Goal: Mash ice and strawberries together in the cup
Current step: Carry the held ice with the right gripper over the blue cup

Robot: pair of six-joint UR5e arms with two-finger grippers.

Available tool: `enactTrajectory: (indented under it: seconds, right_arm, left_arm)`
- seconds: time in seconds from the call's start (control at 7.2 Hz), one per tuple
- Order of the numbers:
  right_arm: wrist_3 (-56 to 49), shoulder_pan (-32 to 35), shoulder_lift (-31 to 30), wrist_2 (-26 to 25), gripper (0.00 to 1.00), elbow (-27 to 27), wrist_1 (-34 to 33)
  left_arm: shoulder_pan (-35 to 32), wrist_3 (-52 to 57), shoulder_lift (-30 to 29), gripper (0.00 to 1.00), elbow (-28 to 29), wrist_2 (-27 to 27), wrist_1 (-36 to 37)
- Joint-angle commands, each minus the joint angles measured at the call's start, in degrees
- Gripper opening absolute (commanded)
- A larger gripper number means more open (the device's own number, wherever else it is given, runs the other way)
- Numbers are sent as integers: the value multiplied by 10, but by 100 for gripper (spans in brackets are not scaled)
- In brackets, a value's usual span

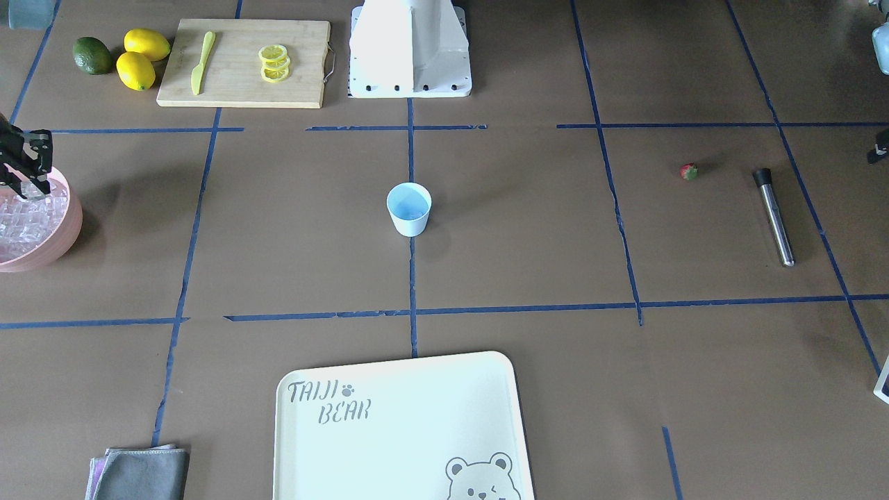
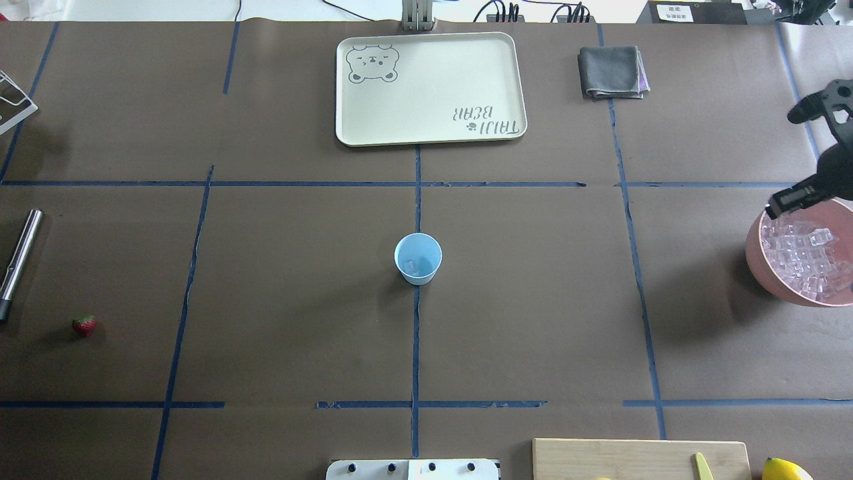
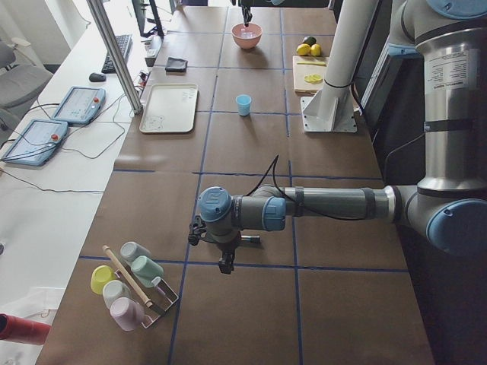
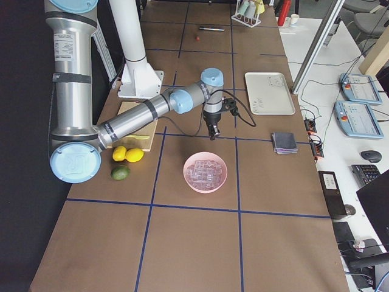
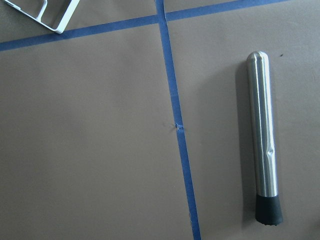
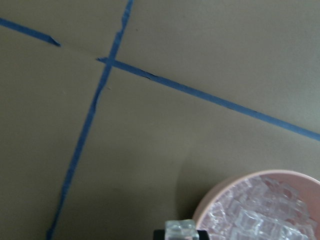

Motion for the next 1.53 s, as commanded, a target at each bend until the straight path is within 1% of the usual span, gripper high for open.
enactTrajectory:
  seconds: [0.0,0.14,0.28,0.56,0.83,0.97,1.11,1.25,1.39]
  right_arm:
    - [121,-60,152,2,0,-5,-112]
    - [156,-93,217,-1,0,-31,-143]
    - [204,-125,276,-11,0,-72,-143]
    - [301,-173,349,-29,0,-111,-140]
    - [392,-224,442,-73,0,-185,-139]
    - [435,-246,488,-90,0,-241,-114]
    - [471,-270,504,-113,0,-280,-71]
    - [477,-289,504,-126,0,-292,-54]
    - [486,-303,504,-142,0,-296,-54]
  left_arm:
    - [0,0,-1,100,0,-1,-1]
    - [0,1,-3,100,0,-1,0]
    - [0,0,-3,100,1,0,0]
    - [0,1,-4,100,3,0,0]
    - [0,1,-4,100,3,-1,0]
    - [0,1,-4,100,3,-1,0]
    - [0,1,-4,100,3,0,0]
    - [0,1,-4,100,3,-1,0]
    - [0,0,-4,100,4,-1,0]
